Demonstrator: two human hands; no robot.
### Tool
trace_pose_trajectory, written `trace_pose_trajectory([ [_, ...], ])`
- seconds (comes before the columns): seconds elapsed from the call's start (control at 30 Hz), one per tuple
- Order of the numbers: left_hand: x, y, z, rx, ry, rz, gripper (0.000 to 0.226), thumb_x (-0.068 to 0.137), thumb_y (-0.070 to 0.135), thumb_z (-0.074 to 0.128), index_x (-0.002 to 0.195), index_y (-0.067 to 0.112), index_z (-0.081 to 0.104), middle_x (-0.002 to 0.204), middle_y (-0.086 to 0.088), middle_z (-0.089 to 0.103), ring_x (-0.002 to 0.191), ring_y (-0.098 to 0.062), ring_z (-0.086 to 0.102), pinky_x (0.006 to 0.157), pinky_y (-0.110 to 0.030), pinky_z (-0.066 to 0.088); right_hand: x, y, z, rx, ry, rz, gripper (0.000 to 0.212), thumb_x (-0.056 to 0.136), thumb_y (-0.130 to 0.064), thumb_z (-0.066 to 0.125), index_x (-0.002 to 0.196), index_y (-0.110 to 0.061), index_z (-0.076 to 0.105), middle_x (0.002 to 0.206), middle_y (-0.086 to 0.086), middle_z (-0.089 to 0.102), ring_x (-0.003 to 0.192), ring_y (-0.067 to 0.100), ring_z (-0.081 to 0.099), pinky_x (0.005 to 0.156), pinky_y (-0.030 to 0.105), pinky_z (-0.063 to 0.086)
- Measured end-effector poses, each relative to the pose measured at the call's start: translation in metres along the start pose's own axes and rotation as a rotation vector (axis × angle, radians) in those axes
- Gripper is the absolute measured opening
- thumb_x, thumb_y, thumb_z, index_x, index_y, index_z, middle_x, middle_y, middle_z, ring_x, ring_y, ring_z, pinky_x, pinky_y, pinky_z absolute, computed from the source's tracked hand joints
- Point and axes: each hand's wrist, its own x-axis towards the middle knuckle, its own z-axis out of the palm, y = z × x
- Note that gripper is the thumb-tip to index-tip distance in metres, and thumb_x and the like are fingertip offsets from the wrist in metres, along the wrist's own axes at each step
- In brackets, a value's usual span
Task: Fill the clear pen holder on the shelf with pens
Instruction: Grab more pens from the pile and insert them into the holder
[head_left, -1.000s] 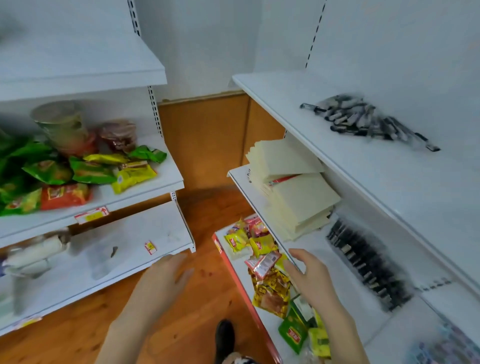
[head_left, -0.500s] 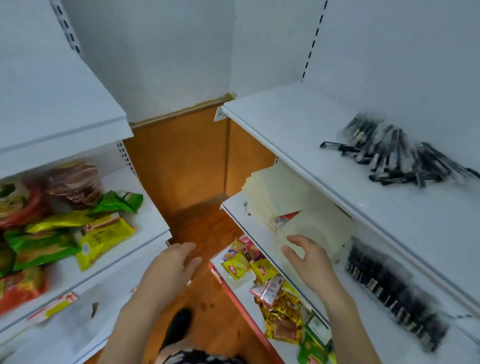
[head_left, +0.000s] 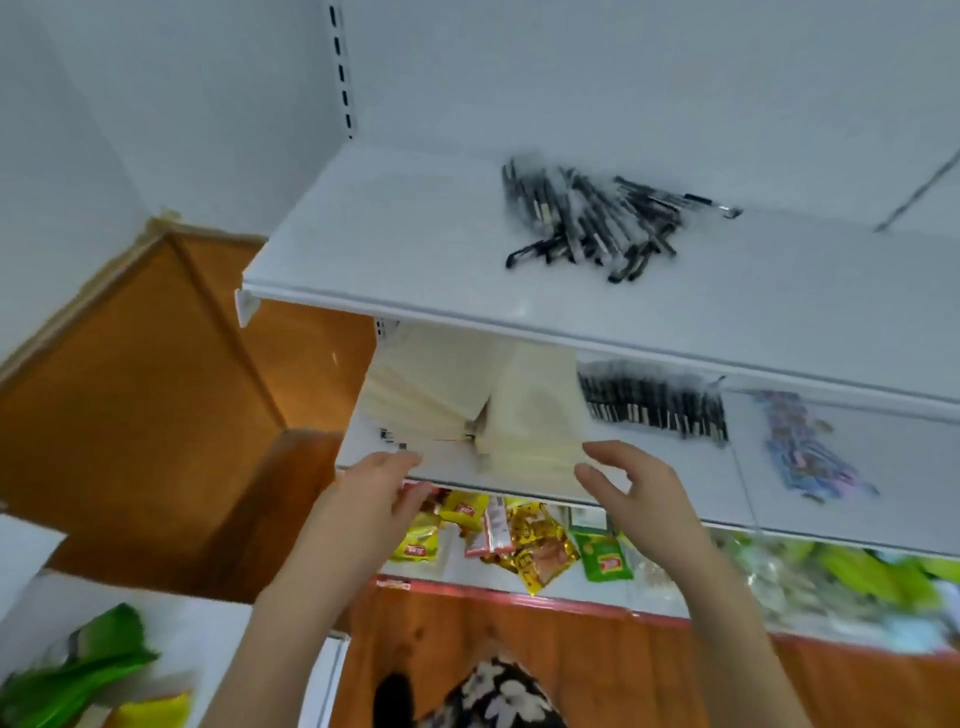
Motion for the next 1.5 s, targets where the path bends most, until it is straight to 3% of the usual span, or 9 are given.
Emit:
trace_pose_trajectory([
  [0.17, 0.028, 0.042, -0.022, -0.108, 0.117, 0.328, 0.040, 0.086, 0.038, 0.046, 0.106, 0.011, 0.069, 0.099, -0.003, 0.072, 0.089, -0.019, 0.068, 0.078, -0.027, 0.050, -0.015, -0.026, -0.055, 0.145, 0.146, -0.074, 0.016, 0.084, -0.024, 0.061, 0.097, -0.033, 0.064, 0.090, -0.027, 0.066, 0.087, -0.012, 0.059, 0.077, 0.003, 0.044],
  [0.37, 0.093, 0.091, -0.064, -0.116, 0.314, 0.507, 0.033, 0.087, 0.031, 0.051, 0.102, 0.008, 0.069, 0.091, -0.005, 0.072, 0.082, -0.021, 0.067, 0.074, -0.027, 0.049, 0.036, -0.053, -0.112, 0.204, 0.280, -0.208, 0.017, 0.084, -0.020, 0.063, 0.086, -0.036, 0.063, 0.086, -0.019, 0.070, 0.083, -0.007, 0.063, 0.074, 0.005, 0.046],
  [0.57, 0.181, 0.112, -0.076, -0.062, 0.281, 0.349, 0.031, 0.092, 0.029, 0.051, 0.114, 0.008, 0.061, 0.111, -0.012, 0.064, 0.099, -0.027, 0.060, 0.088, -0.036, 0.044, 0.119, -0.059, -0.144, 0.063, 0.271, -0.273, 0.006, 0.084, -0.022, 0.063, 0.090, -0.025, 0.064, 0.081, -0.021, 0.061, 0.070, -0.019, 0.055, 0.068, -0.002, 0.041],
  [0.7, 0.234, 0.125, -0.075, 0.065, 0.211, 0.206, 0.036, 0.093, 0.030, 0.048, 0.106, -0.002, 0.057, 0.104, -0.018, 0.061, 0.099, -0.033, 0.056, 0.080, -0.035, 0.041, 0.168, -0.060, -0.147, -0.090, 0.195, -0.267, 0.013, 0.086, -0.023, 0.061, 0.094, -0.014, 0.066, 0.084, -0.008, 0.063, 0.077, 0.004, 0.058, 0.069, 0.014, 0.043],
  [0.83, 0.273, 0.135, -0.069, 0.071, 0.115, 0.113, 0.049, 0.088, 0.045, 0.054, 0.059, 0.010, 0.035, 0.058, -0.005, 0.039, 0.056, -0.021, 0.041, 0.048, -0.030, 0.027, 0.206, -0.060, -0.140, -0.242, 0.123, -0.213, 0.021, 0.088, -0.026, 0.056, 0.095, -0.009, 0.064, 0.092, 0.004, 0.065, 0.085, 0.018, 0.058, 0.075, 0.026, 0.043],
  [0.9, 0.290, 0.138, -0.065, 0.098, 0.098, 0.099, 0.056, 0.084, 0.050, 0.056, 0.054, 0.013, 0.027, 0.052, -0.002, 0.032, 0.047, -0.015, 0.033, 0.044, -0.029, 0.022, 0.220, -0.059, -0.134, -0.300, 0.088, -0.184, 0.024, 0.088, -0.028, 0.054, 0.094, -0.007, 0.063, 0.094, 0.008, 0.066, 0.086, 0.023, 0.059, 0.076, 0.032, 0.046],
  [1.07, 0.310, 0.142, -0.065, 0.122, 0.003, 0.075, 0.057, 0.078, 0.052, 0.063, 0.053, 0.013, 0.030, 0.053, 0.000, 0.035, 0.050, -0.014, 0.036, 0.046, -0.029, 0.023, 0.238, -0.059, -0.123, -0.380, 0.053, -0.118, 0.023, 0.083, -0.034, 0.061, 0.085, -0.011, 0.059, 0.087, 0.008, 0.062, 0.083, 0.025, 0.057, 0.071, 0.034, 0.044],
  [1.27, 0.315, 0.146, -0.067, -0.016, -0.083, 0.049, 0.045, 0.079, 0.033, 0.069, 0.054, 0.013, 0.037, 0.056, 0.000, 0.038, 0.050, -0.012, 0.037, 0.046, -0.026, 0.027, 0.247, -0.064, -0.123, -0.318, -0.015, -0.007, 0.036, 0.081, -0.029, 0.063, 0.055, -0.012, 0.044, 0.050, 0.003, 0.042, 0.050, 0.019, 0.041, 0.051, 0.027, 0.031],
  [1.5, 0.318, 0.148, -0.056, -0.108, -0.067, 0.096, 0.038, 0.075, 0.019, 0.069, 0.056, 0.014, 0.036, 0.057, 0.000, 0.038, 0.050, -0.012, 0.037, 0.045, -0.023, 0.026, 0.244, -0.067, -0.123, -0.275, -0.005, 0.025, 0.027, 0.082, -0.026, 0.061, 0.065, -0.006, 0.055, 0.060, 0.010, 0.049, 0.057, 0.021, 0.047, 0.052, 0.026, 0.034],
])
